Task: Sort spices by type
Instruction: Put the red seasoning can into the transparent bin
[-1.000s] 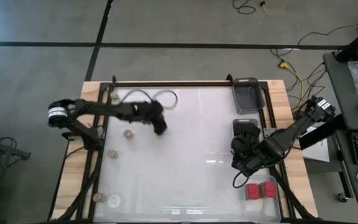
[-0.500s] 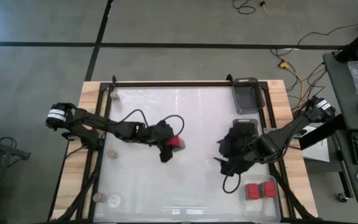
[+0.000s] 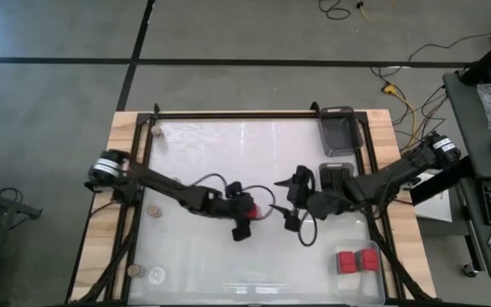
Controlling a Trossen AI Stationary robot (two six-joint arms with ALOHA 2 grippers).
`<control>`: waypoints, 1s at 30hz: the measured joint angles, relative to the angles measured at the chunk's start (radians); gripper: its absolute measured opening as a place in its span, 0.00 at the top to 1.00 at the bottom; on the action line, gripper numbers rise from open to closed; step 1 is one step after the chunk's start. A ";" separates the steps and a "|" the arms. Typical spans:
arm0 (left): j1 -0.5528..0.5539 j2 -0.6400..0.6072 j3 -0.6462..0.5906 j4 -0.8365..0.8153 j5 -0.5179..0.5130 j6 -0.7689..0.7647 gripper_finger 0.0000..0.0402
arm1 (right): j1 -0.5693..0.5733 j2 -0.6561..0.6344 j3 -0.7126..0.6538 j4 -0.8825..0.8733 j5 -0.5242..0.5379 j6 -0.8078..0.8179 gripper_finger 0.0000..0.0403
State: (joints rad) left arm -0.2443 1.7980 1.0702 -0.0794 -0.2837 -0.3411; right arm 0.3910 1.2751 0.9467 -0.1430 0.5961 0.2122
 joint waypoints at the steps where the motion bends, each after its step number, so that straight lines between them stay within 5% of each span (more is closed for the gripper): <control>1: 0.000 0.028 0.031 -0.026 0.001 0.004 0.52 | -0.008 0.000 -0.005 0.000 0.000 0.006 0.22; 10: 0.000 0.146 0.262 -0.264 0.004 0.121 0.52 | 0.001 0.000 -0.020 -0.084 -0.108 0.022 0.16; 30: -0.036 0.132 0.255 -0.298 -0.101 0.137 0.36 | -0.004 0.141 -0.033 -0.025 -0.225 0.075 0.12</control>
State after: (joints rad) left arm -0.2804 1.9300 1.3252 -0.3775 -0.3847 -0.2041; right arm 0.3872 1.4158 0.9139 -0.1682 0.3711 0.2875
